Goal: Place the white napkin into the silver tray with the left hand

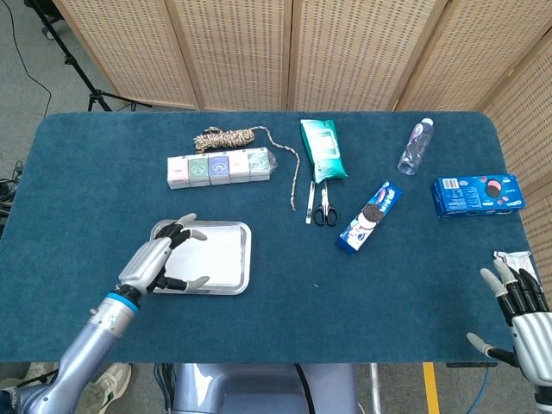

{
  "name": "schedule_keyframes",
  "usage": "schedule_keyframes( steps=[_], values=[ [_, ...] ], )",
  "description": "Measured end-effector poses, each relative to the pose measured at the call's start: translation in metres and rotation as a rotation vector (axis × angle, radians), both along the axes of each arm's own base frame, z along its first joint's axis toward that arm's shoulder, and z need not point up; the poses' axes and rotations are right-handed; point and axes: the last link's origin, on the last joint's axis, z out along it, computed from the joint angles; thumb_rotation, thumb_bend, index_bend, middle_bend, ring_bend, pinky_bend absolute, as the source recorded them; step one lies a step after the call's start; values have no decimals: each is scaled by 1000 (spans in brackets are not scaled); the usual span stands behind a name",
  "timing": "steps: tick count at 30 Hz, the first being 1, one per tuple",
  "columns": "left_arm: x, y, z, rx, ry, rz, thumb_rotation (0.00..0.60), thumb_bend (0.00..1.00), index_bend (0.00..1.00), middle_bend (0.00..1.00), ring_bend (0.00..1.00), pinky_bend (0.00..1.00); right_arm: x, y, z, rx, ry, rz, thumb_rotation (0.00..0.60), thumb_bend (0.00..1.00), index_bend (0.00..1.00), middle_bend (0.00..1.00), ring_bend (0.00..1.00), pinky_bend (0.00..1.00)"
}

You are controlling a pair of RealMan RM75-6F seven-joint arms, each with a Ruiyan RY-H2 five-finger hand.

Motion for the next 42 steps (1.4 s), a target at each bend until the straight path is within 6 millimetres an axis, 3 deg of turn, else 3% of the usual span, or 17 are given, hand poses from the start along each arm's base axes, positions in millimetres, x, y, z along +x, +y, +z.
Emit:
schedule_keyframes(
  steps=[5,15,20,32,42],
  values=[
    [-22,-11,13,51,-3,38,421,177,274,0,0,0,0,-2,-3,15,11,-8,600,0,0,0,0,0],
    [-110,-38,37,201,11,200,420,178,274,0,0,0,0,-11,-16,52,54,-37,600,0,0,0,0,0],
    [-142,-54,46,269,20,201,421,178,274,0,0,0,1,-16,-23,69,74,-51,600,0,0,0,0,0],
    [-167,-78,43,347,52,195,420,178,274,0,0,0,2,-21,-34,109,101,-62,600,0,0,0,0,0],
    [-169,-79,41,361,66,166,419,177,274,0,0,0,1,-29,-47,153,137,-82,600,0,0,0,0,0]
  ],
)
